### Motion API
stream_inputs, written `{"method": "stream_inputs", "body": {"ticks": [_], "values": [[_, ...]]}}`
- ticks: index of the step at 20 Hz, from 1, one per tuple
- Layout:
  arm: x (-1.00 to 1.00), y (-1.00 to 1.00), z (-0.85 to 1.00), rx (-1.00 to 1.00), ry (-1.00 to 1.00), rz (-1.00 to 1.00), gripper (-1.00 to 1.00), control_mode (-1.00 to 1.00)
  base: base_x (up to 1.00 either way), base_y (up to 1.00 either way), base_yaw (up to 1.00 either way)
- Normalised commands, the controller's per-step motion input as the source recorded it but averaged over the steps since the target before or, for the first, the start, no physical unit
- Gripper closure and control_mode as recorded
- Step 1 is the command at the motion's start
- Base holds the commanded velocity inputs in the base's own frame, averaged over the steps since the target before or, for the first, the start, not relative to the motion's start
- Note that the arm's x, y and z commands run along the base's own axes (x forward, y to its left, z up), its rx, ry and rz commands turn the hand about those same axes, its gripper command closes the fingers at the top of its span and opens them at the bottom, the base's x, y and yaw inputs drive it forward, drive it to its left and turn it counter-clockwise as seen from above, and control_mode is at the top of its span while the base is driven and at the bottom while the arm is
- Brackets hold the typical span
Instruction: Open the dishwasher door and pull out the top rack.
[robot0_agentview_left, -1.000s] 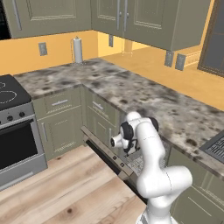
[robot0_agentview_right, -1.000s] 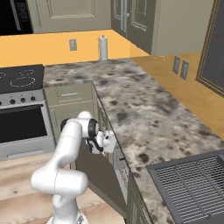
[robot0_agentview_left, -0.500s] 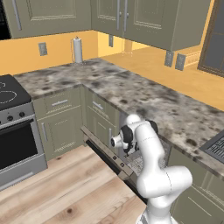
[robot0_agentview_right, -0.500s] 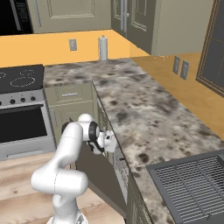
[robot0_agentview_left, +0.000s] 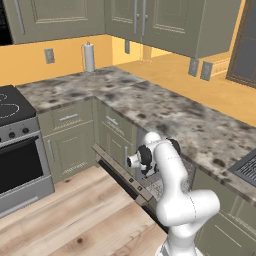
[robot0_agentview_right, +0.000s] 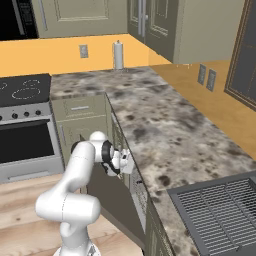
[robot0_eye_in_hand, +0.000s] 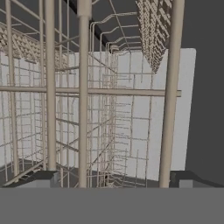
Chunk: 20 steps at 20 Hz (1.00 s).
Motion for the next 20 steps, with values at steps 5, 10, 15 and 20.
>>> {"method": "stream_inputs", "body": {"ticks": [5,10,15,20], "values": [[0.19,-0.25,-0.35,0.00,0.03,-0.03,-1.00,-1.00,0.00,0.00,0.00],[0.06,-0.20,-0.48,0.00,0.09,-0.02,-1.00,-1.00,0.00,0.00,0.00],[0.00,0.00,-0.82,0.00,0.10,-0.01,-1.00,-1.00,0.00,0.00,0.00],[0.00,0.00,-1.00,0.00,0.08,-0.01,-1.00,-1.00,0.00,0.00,0.00]]}}
